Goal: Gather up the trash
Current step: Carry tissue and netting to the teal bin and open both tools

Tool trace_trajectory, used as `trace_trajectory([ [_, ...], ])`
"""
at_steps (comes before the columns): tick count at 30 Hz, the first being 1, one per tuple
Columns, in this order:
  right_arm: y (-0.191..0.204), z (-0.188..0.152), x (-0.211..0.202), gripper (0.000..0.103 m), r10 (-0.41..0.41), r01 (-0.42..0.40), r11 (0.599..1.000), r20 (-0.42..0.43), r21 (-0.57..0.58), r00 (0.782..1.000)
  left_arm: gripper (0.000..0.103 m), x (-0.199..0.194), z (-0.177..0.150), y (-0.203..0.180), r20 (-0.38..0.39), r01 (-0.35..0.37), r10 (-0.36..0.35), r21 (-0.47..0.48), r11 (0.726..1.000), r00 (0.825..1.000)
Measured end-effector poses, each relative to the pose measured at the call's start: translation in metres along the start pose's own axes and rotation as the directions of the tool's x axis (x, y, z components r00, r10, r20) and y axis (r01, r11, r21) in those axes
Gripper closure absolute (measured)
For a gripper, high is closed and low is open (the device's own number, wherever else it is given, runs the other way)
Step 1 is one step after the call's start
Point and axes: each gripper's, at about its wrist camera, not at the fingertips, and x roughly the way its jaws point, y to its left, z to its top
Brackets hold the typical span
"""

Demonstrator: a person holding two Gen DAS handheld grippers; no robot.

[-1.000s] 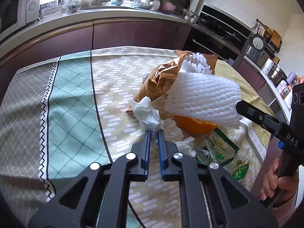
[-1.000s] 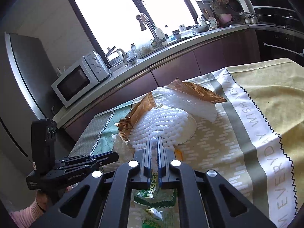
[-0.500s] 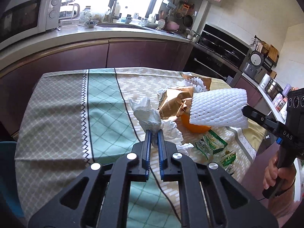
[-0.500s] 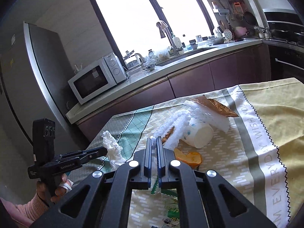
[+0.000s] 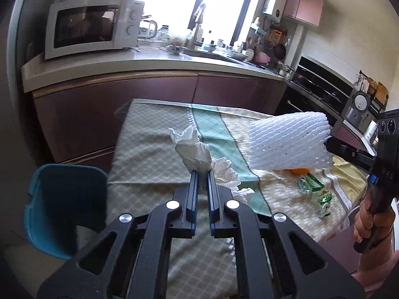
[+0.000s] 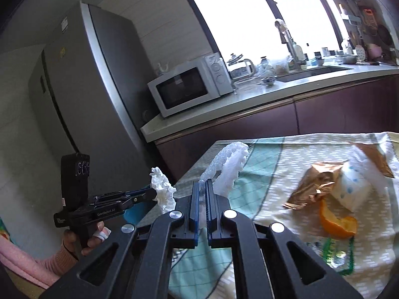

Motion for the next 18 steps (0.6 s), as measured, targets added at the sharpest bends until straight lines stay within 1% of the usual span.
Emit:
trace_trajectory([
  [4,0.026,0.002,0.045,0.099,0.102,-0.105,0.994,-0.067,-0.042,0.992,0.095,-0.025,-0.003,0.048,0.022,-0.109,0.110,-0.066,0.992,0.994],
  [9,0.060,0.006,0.100,0.099,0.190,-0.204,0.975,-0.151,-0.084,0.970,0.095,-0.043,-0.009,0.109,0.013,-0.227,0.231,-0.150,0.962,0.973],
  [13,0.085,0.006,0.141,0.099,0.214,-0.244,0.963,-0.221,-0.118,0.951,0.095,-0.046,-0.018,0.150,-0.019,-0.279,0.281,-0.201,0.939,0.960],
  [16,0.100,0.003,0.168,0.099,0.199,-0.244,0.959,-0.277,-0.140,0.940,0.095,-0.039,-0.026,0.171,-0.052,-0.317,0.313,-0.221,0.922,0.948],
  [18,0.108,0.000,0.185,0.099,0.176,-0.232,0.961,-0.311,-0.152,0.934,0.095,-0.033,-0.030,0.185,-0.073,-0.330,0.322,-0.231,0.915,0.944],
])
